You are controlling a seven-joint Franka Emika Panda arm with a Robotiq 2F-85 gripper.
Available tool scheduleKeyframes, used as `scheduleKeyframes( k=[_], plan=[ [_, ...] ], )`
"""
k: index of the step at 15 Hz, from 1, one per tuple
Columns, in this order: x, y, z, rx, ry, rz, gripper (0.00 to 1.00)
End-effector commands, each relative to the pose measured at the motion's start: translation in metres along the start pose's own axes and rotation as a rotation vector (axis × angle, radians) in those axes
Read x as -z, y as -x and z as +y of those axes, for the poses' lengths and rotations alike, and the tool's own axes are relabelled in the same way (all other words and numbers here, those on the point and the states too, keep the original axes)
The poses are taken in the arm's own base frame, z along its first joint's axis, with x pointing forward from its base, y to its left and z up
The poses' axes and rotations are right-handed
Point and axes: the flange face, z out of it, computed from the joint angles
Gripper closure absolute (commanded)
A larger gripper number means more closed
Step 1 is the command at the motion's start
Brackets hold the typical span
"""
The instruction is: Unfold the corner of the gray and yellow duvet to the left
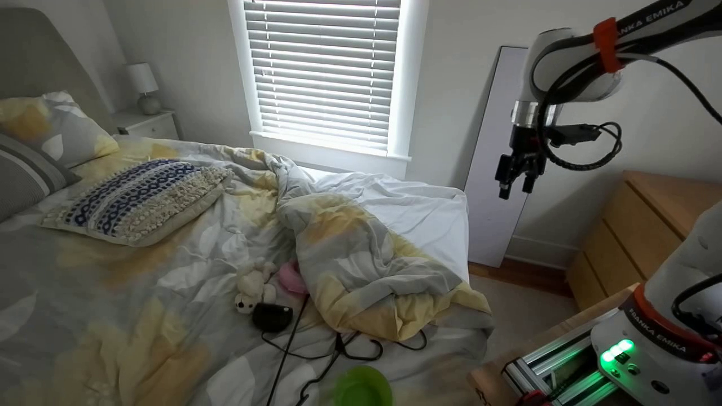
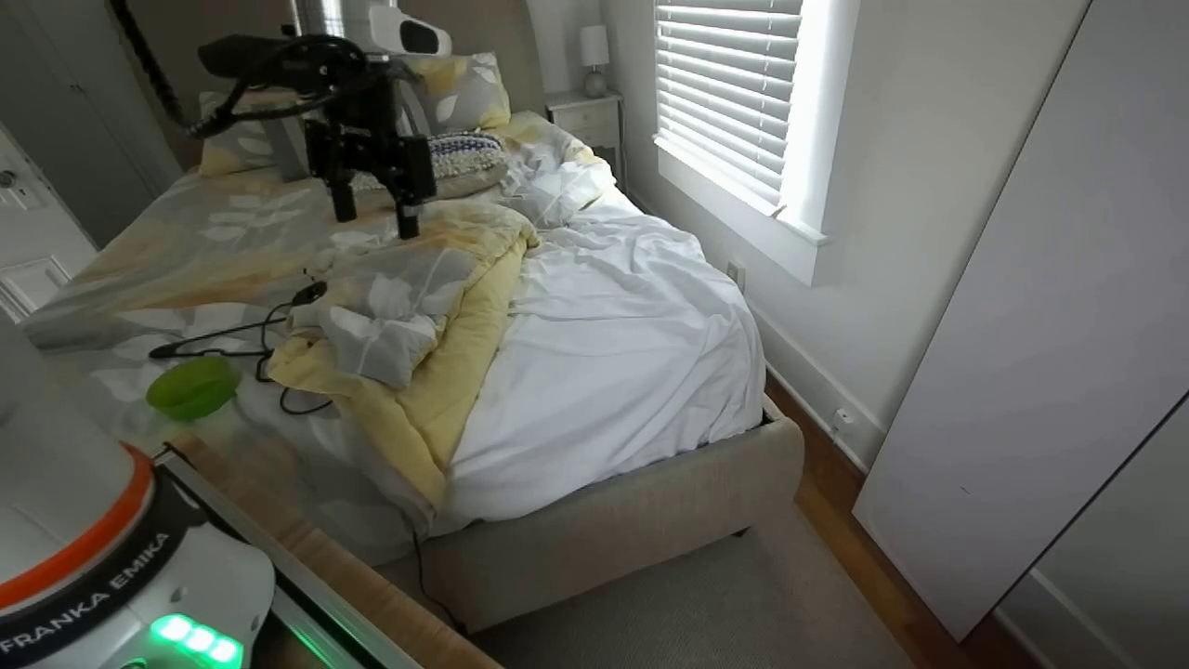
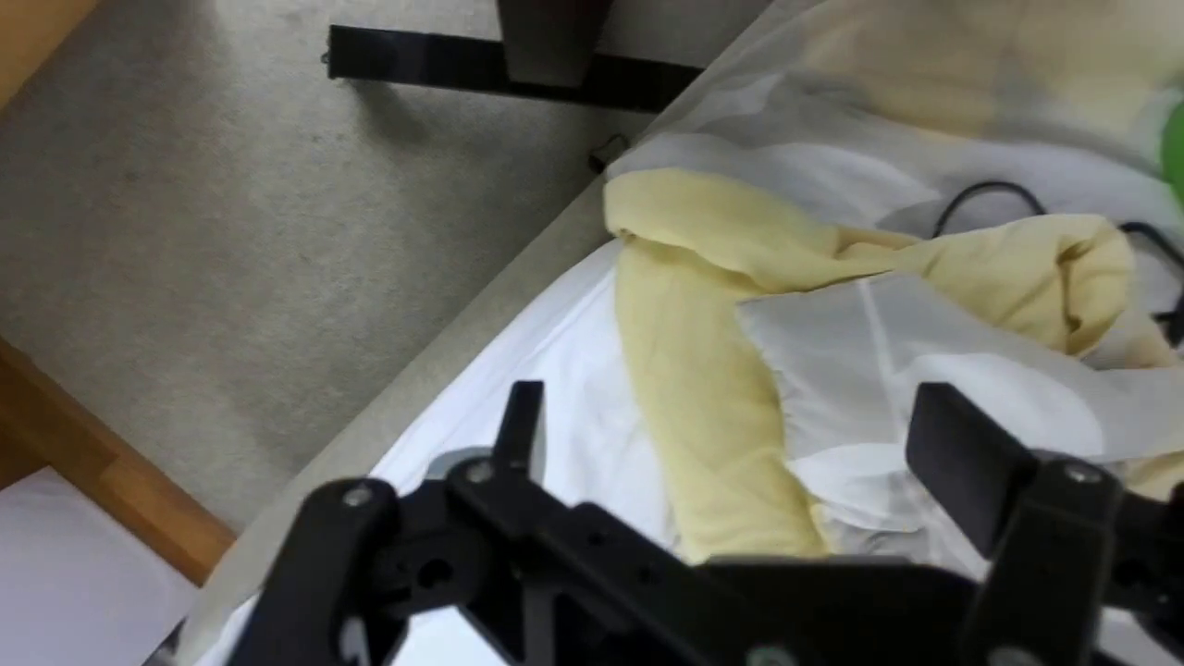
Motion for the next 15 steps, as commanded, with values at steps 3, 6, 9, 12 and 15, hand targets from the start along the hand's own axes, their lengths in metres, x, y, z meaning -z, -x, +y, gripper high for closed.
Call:
scheduleKeyframes(
  k=[3,6,9,12,15],
  plan=[
    [-0.057,-0.033,-0.038,0.135,-0.202,-0.048,0.00],
    [-0.096,-0.061,-0.037,0.189,-0.285,-0.037,0.00],
    [-0.090,-0.051,-0.035,0.179,-0.260,-0.040,0.00],
    [-0.097,-0.060,-0.034,0.183,-0.268,-0.050,0.00],
    [-0.110,-0.076,-0.032,0.182,-0.296,-0.058,0.00]
  ],
)
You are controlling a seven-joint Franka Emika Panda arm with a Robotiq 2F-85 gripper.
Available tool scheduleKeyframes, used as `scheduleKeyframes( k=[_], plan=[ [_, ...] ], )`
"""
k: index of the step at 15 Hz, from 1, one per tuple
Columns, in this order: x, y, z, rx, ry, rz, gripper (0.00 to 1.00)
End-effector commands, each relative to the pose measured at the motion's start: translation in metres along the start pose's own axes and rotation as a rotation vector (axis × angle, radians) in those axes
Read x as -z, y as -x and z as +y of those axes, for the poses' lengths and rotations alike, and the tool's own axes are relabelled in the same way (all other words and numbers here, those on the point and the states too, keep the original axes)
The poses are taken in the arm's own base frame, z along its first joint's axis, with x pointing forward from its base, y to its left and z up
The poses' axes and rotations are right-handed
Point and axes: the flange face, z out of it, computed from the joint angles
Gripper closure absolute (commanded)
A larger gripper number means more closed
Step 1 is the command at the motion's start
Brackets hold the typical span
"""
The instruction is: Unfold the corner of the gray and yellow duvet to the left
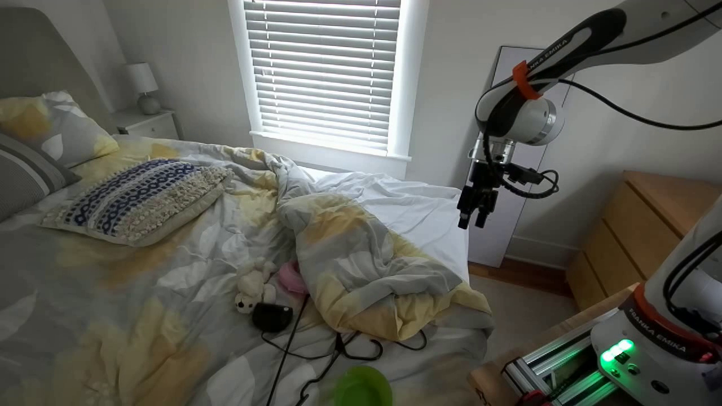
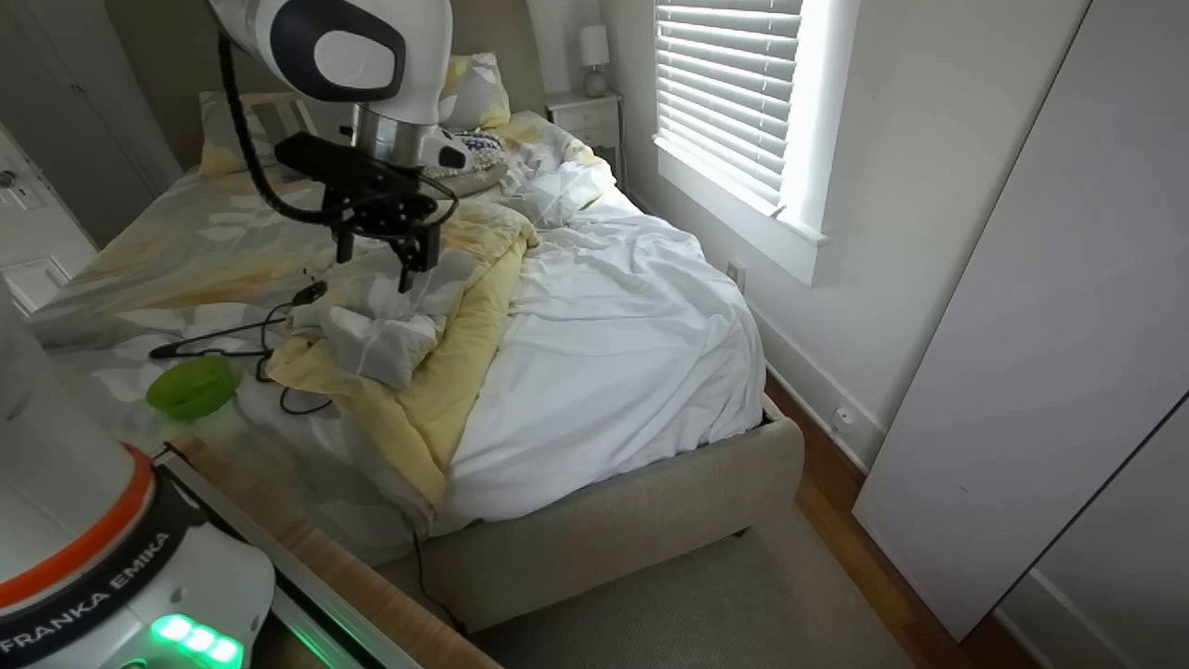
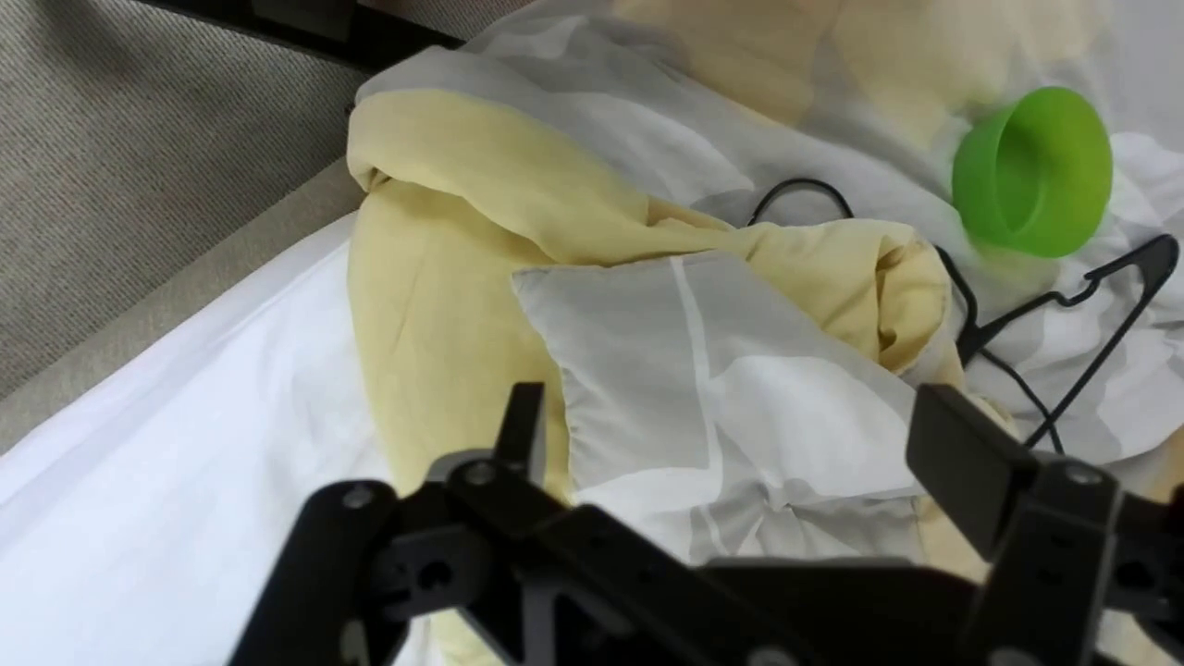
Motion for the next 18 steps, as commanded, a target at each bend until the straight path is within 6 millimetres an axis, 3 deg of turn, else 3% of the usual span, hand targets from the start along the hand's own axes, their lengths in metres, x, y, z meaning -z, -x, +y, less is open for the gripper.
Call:
scheduleKeyframes(
  k=[1,5,11,18],
  plan=[
    [-0.019,-0.021,0.008,0.014,-0.049,-0.013,0.00],
    [-0.054,-0.042,0.012,0.054,-0.112,-0.029,0.00],
    [-0.105,-0.069,0.040,0.036,-0.154,-0.060,0.00],
    [-0.132,-0.088,0.082,-0.011,-0.222,-0.071,0.00]
  ],
)
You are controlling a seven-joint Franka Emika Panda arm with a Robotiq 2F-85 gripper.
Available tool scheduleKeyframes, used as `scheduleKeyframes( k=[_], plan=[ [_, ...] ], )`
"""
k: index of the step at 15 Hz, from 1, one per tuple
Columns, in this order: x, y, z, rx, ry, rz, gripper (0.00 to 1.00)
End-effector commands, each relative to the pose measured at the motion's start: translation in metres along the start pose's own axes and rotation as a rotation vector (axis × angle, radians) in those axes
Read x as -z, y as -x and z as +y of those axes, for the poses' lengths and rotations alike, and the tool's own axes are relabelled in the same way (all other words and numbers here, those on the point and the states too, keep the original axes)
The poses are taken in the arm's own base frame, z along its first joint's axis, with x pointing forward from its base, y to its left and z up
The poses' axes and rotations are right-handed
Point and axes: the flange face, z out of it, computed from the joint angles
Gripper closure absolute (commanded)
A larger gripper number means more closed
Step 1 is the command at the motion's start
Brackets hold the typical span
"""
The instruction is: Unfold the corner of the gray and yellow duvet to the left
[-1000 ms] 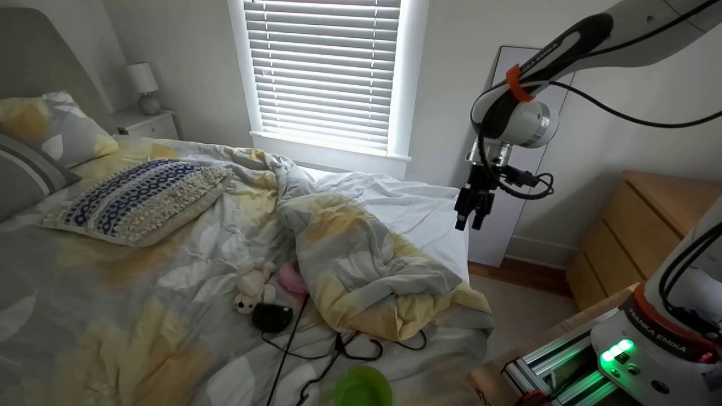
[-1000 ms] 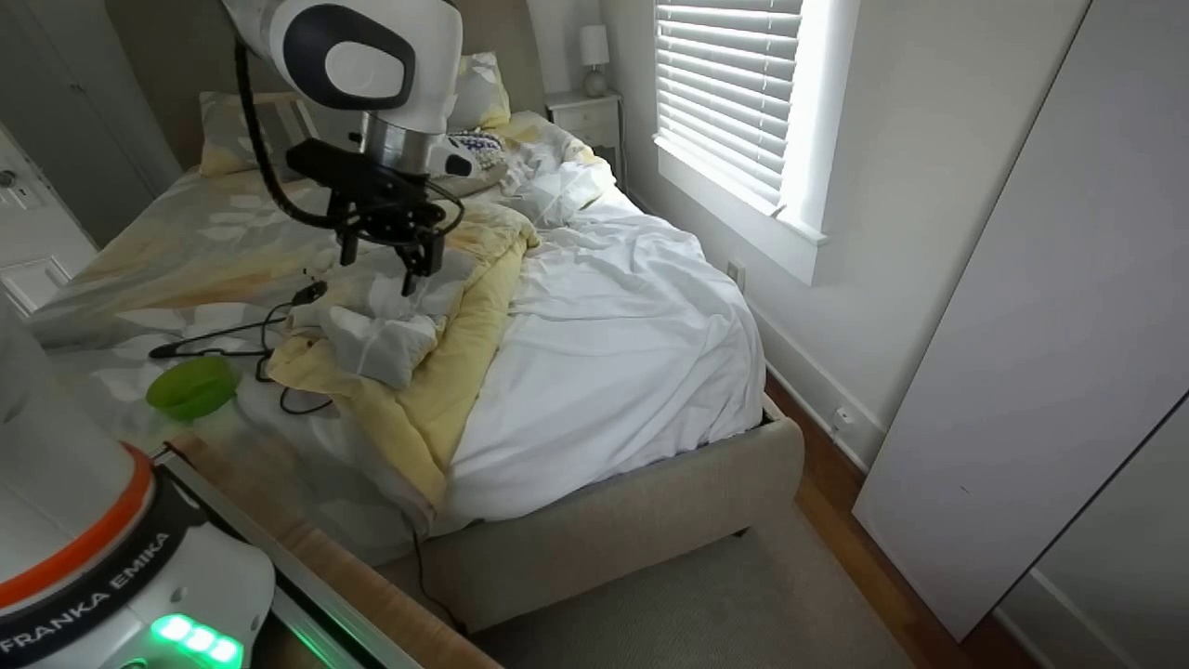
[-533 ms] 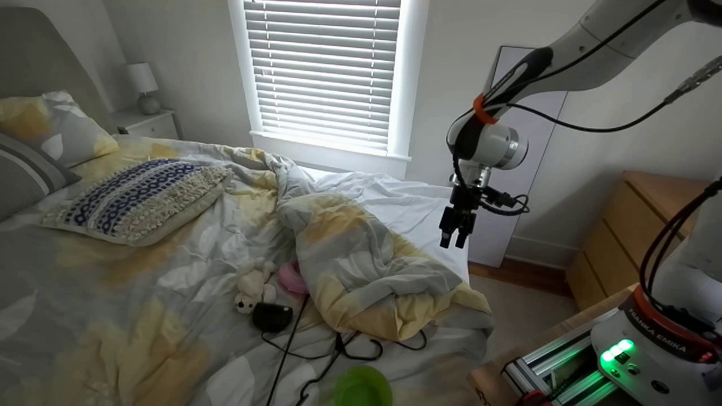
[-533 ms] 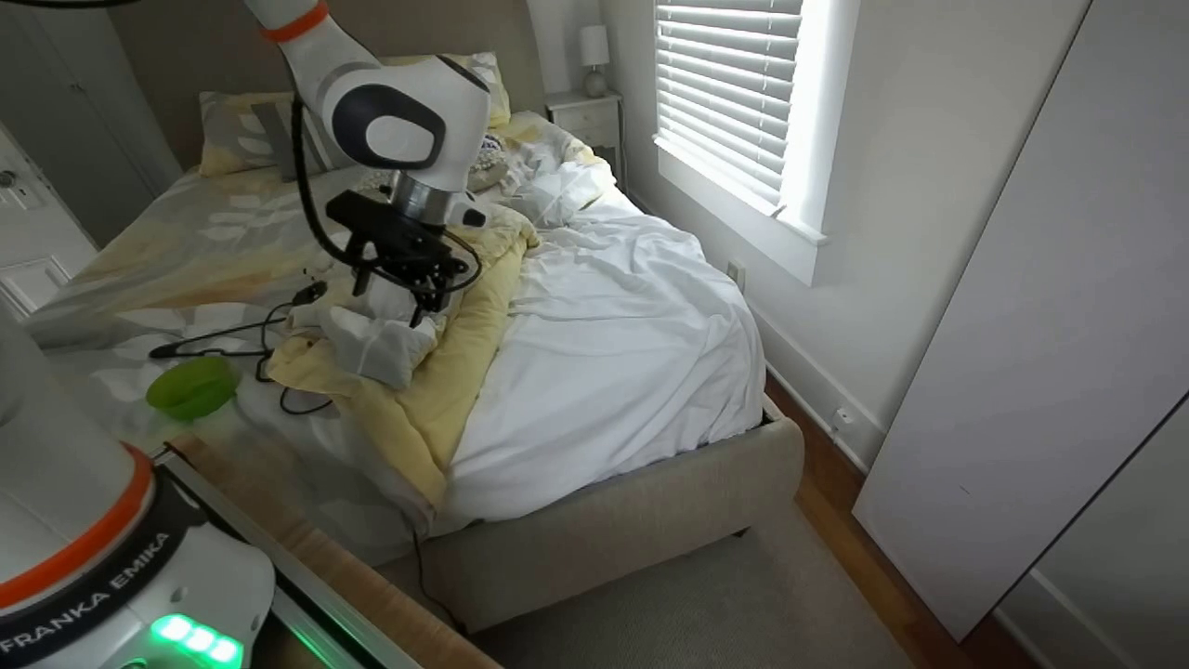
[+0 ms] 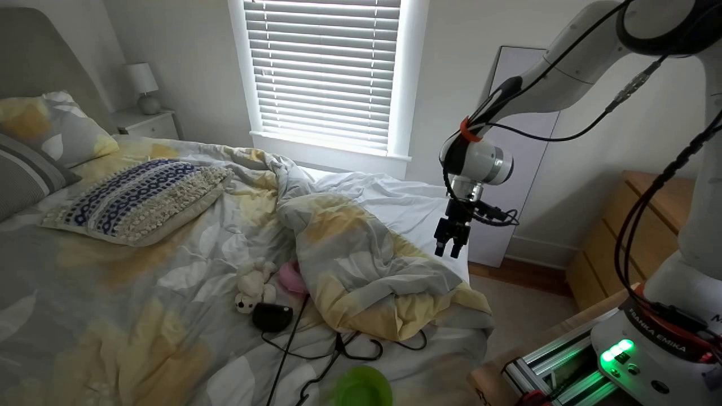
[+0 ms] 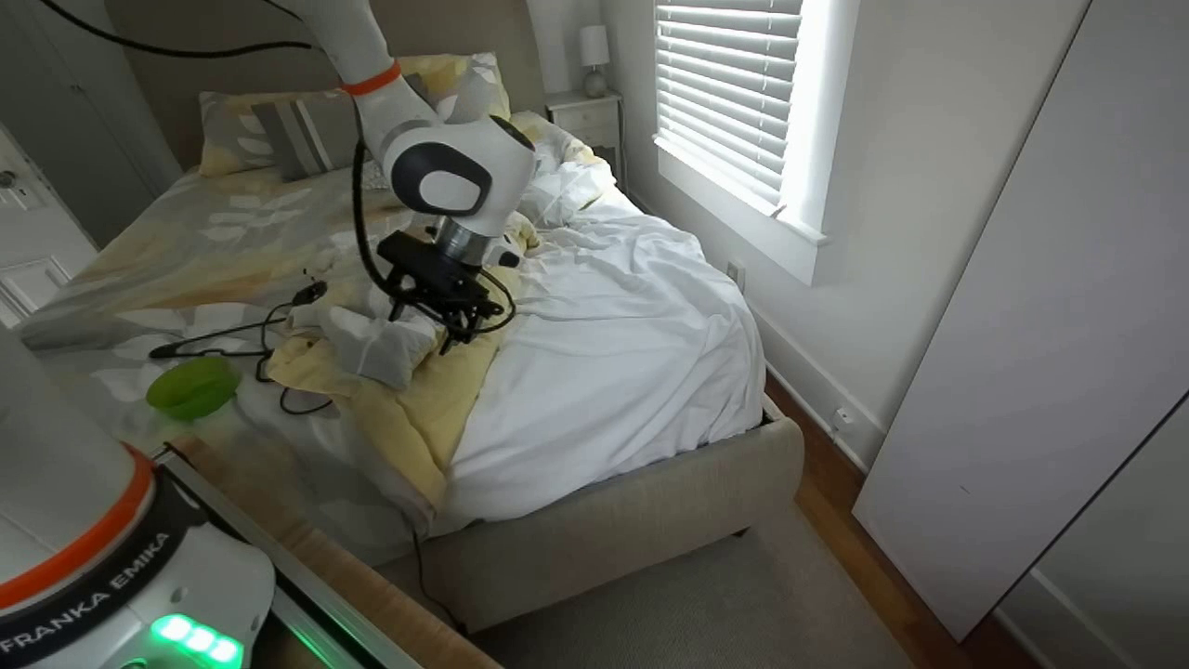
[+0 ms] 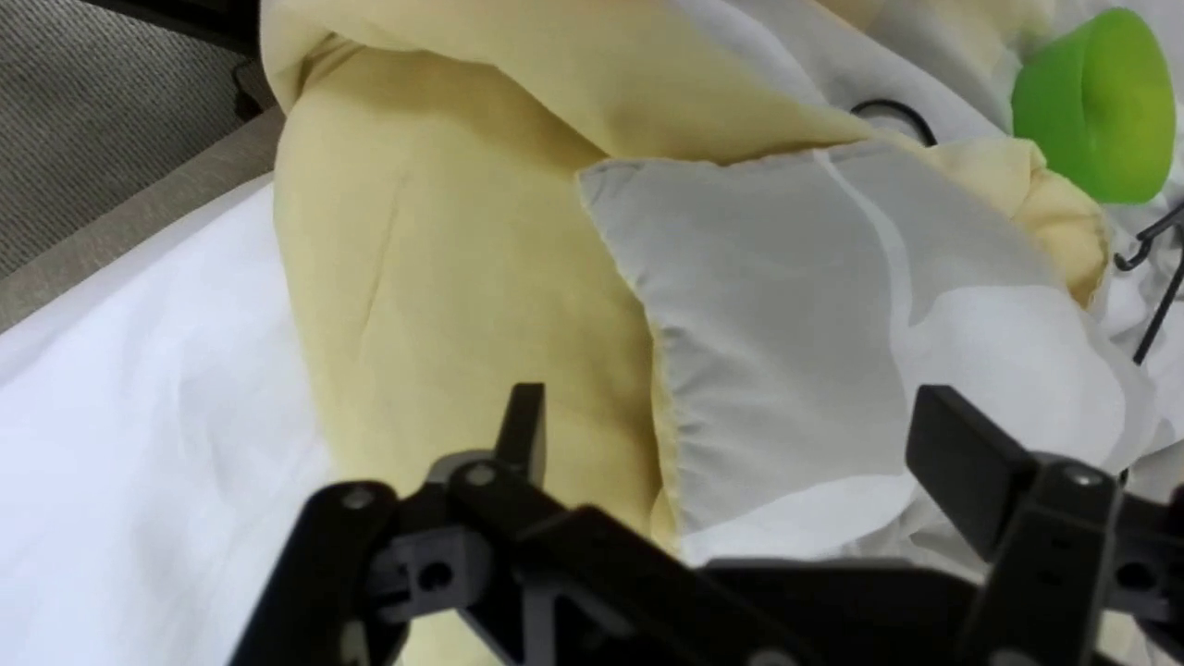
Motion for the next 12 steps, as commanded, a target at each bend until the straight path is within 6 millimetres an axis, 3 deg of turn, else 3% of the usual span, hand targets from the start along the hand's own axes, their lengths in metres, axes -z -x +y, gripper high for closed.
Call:
scheduleKeyframes(
  k=[1,8,9,10,12],
  plan=[
    [-0.015,-0.014,0.016,-0.013,-0.063,-0.004,0.00],
    [-0.035,-0.019,0.021,-0.016,-0.200,-0.074,0.00],
    [-0.036,-0.020,0.020,-0.008,-0.225,-0.081,0.03],
    [-0.038,-0.021,0.020,-0.001,-0.242,-0.086,0.21],
    [-0.041,-0.023,0.019,0.005,-0.269,-0.091,0.30]
  ],
)
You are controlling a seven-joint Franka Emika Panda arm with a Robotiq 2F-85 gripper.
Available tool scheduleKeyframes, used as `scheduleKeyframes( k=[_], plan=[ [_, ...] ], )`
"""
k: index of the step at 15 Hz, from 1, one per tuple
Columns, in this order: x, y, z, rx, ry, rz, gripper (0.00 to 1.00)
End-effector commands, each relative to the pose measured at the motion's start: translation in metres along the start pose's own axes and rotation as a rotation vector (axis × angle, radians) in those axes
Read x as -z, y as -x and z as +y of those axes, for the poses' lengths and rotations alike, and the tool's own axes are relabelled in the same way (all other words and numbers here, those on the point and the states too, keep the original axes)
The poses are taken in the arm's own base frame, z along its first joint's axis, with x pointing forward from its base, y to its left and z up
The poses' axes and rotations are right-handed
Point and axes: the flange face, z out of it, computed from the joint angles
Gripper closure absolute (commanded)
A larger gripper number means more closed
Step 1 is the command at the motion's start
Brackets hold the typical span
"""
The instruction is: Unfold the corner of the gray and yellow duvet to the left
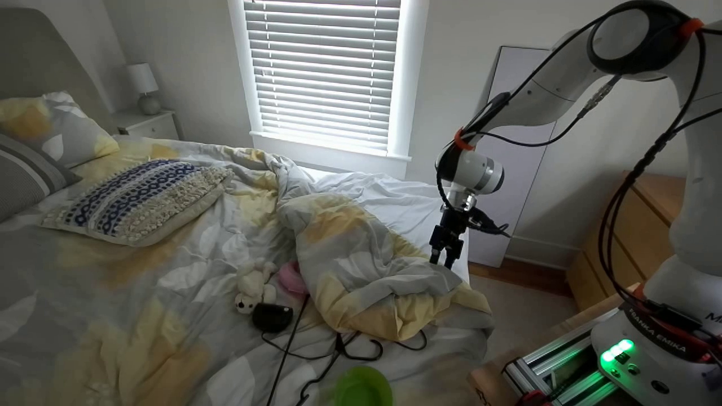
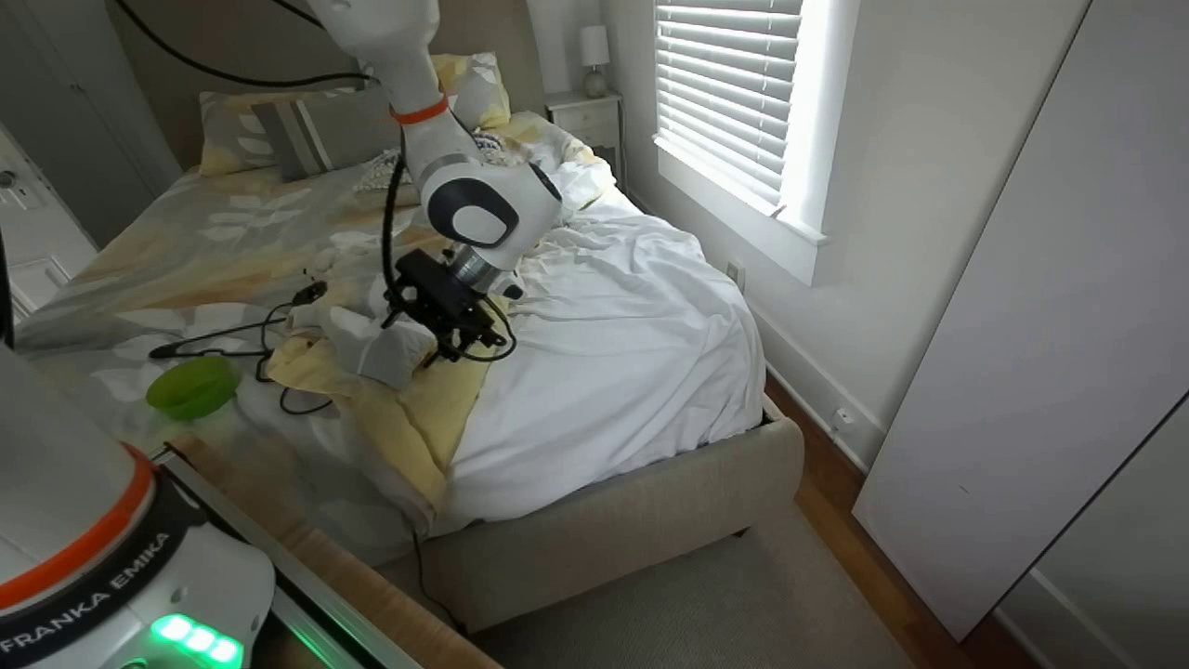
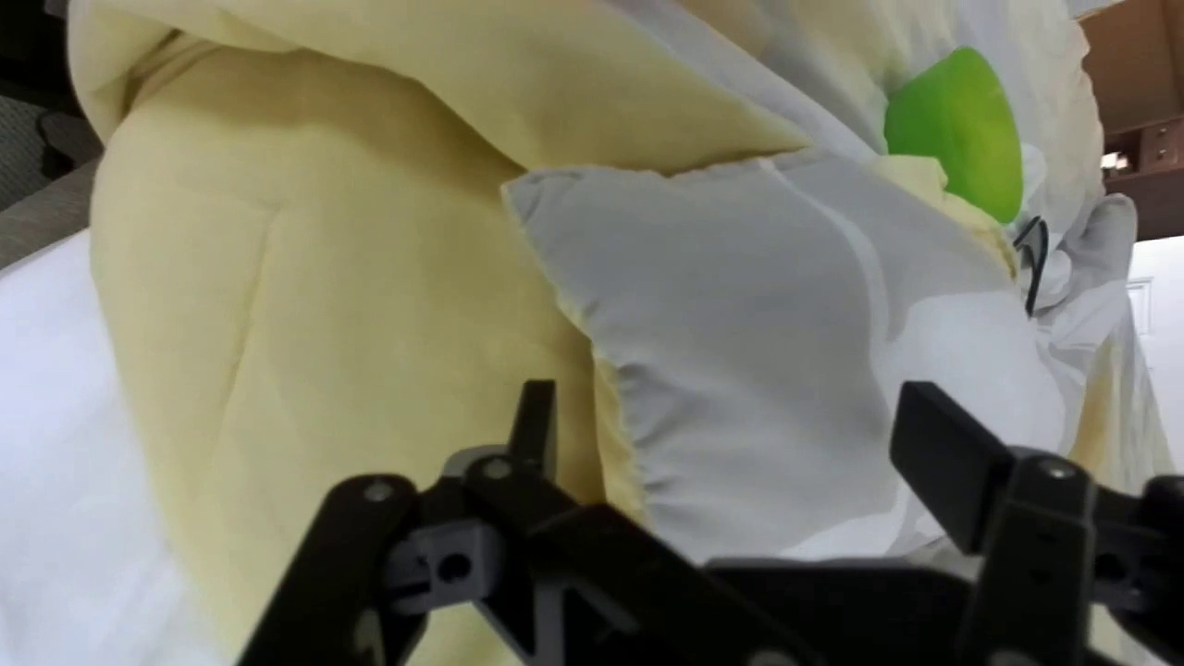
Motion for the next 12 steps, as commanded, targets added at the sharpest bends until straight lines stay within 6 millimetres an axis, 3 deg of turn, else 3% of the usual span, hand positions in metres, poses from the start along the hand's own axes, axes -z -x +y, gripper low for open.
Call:
scheduleKeyframes(
  k=[1,6,9,12],
  plan=[
    [-0.007,-0.008,0.001,0.020,-0.075,-0.004,0.40],
    [-0.006,-0.008,-0.003,0.039,-0.079,0.005,0.77],
    [-0.001,-0.001,-0.023,0.070,-0.070,0.013,0.99],
    [0.008,0.014,-0.068,0.139,-0.013,0.047,0.97]
  ],
)
